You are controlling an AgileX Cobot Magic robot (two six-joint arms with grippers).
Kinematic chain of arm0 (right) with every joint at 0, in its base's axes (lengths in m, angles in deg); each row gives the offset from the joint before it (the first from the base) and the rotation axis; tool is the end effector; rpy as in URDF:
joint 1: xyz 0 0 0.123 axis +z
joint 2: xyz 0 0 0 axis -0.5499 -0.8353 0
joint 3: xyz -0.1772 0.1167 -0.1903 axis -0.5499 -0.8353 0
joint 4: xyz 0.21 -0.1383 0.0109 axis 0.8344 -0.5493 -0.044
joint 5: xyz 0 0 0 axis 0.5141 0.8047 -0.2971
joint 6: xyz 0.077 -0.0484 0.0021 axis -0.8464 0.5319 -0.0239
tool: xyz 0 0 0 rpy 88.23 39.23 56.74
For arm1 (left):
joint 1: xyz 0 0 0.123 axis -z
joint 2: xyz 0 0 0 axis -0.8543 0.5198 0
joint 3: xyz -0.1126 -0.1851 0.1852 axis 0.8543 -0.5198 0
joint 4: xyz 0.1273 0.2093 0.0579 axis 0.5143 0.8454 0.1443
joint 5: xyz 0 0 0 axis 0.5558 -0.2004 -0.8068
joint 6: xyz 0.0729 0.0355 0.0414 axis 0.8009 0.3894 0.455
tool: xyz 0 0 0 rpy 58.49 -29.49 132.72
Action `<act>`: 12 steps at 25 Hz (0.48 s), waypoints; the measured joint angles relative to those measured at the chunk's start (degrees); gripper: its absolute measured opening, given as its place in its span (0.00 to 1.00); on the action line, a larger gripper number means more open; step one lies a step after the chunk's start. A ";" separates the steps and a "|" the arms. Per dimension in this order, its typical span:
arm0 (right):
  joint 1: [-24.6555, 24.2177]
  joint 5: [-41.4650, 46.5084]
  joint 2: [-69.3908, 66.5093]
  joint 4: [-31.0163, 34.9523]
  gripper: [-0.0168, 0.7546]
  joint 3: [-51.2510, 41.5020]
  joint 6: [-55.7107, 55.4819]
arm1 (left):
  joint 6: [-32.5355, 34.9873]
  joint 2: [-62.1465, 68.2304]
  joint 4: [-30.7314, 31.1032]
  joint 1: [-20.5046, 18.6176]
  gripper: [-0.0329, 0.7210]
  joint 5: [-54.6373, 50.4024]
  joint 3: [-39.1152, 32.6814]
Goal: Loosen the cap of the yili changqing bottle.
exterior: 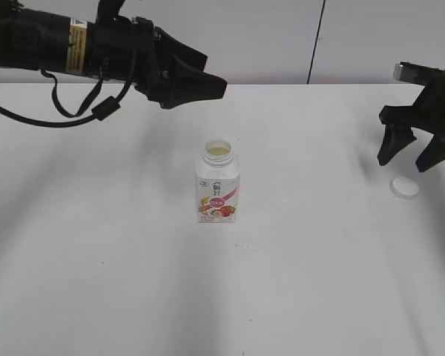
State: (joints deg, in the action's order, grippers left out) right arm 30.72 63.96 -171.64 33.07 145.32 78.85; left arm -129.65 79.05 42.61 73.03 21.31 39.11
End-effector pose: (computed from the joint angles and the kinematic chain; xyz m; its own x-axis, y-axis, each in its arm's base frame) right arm 0.4164 0.0022 0.1521 -0.9987 -0.0005 -0.0502 -0.0122 0.9724 0.2329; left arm 0.3708 -0.1735 0.2241 -0.1674 0.3442 -0.9239 0.9691 0.2298 -0.0900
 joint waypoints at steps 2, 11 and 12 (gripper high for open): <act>0.00 1.79 0.22 1.28 0.75 2.10 0.00 | -3.34 -2.50 2.43 0.00 0.80 -7.50 0.00; 0.00 3.48 4.25 4.67 0.75 4.77 0.00 | -16.77 -7.00 7.88 -1.55 0.80 -38.53 -0.06; 0.00 3.61 4.67 4.67 0.75 4.77 0.00 | -17.95 -7.00 7.88 -1.67 0.80 -43.97 -0.12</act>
State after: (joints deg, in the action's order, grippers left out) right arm 30.72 67.57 -166.97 37.74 150.08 78.85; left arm -147.61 72.04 50.49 71.36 -22.66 38.99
